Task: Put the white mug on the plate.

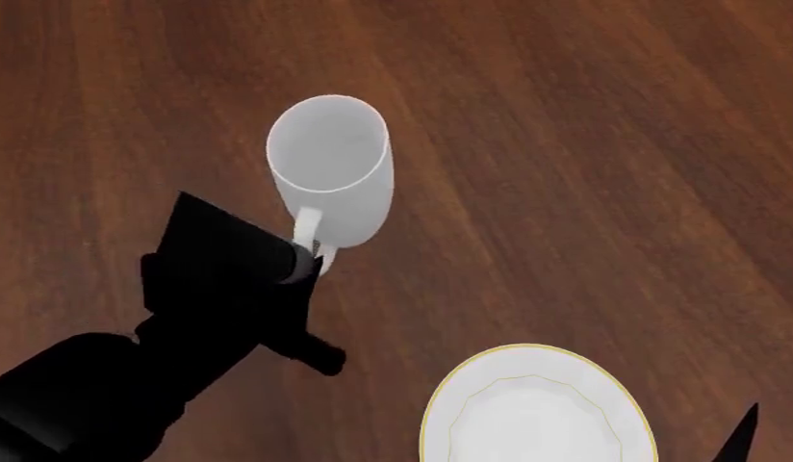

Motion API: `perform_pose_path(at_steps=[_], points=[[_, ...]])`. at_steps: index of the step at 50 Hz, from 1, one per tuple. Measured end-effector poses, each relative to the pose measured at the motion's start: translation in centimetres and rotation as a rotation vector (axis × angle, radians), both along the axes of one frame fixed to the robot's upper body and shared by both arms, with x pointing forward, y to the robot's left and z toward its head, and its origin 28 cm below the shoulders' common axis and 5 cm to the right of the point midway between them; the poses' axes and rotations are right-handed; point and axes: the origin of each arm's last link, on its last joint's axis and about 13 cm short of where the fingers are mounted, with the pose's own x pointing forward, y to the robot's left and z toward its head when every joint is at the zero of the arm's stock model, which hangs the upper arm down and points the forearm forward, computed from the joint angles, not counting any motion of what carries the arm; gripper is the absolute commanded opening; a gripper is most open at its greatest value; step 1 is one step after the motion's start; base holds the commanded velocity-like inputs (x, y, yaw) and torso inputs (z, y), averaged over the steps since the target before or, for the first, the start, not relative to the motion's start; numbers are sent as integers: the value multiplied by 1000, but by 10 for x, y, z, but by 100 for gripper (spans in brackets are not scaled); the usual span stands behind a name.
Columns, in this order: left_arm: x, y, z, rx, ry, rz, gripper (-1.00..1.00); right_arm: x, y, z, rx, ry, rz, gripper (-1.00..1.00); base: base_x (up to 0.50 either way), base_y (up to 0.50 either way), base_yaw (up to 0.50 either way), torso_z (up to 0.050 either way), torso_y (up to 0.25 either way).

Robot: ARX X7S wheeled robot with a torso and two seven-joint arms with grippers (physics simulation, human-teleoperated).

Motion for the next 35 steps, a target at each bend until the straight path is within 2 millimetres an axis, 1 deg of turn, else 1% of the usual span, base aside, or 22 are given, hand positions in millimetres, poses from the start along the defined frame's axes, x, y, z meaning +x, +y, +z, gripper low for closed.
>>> perform_pose_path(at_steps=[20, 35], points=[[-42, -24, 19, 36, 22, -250, -100, -1, 2, 0, 0, 1, 6, 100, 0, 0, 0, 0, 0], [-60, -34, 23, 91, 80, -378, -100, -1, 2, -1, 2, 3, 7, 100, 0, 0, 0, 0, 1]])
